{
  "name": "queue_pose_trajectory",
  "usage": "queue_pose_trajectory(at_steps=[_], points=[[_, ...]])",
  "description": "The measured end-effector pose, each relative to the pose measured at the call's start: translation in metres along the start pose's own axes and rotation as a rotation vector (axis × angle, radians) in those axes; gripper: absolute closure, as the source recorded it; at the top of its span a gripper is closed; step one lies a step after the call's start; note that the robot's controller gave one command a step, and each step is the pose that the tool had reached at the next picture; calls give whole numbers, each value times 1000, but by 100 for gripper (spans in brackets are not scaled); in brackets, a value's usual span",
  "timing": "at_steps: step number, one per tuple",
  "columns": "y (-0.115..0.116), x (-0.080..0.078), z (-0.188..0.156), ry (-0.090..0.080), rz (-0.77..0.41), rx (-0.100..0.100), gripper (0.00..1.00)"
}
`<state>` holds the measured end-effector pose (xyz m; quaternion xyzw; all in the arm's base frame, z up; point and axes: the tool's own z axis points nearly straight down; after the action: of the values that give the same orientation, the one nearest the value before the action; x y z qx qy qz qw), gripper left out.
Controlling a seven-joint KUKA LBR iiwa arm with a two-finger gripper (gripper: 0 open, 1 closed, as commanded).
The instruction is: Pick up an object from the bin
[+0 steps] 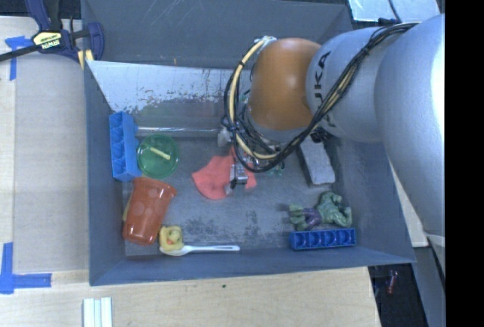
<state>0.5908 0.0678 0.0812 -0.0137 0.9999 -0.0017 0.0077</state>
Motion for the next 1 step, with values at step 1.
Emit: queue_pose_trajectory(at_steps=[1], points=[[45, 23, 9, -4, 254, -7, 100]])
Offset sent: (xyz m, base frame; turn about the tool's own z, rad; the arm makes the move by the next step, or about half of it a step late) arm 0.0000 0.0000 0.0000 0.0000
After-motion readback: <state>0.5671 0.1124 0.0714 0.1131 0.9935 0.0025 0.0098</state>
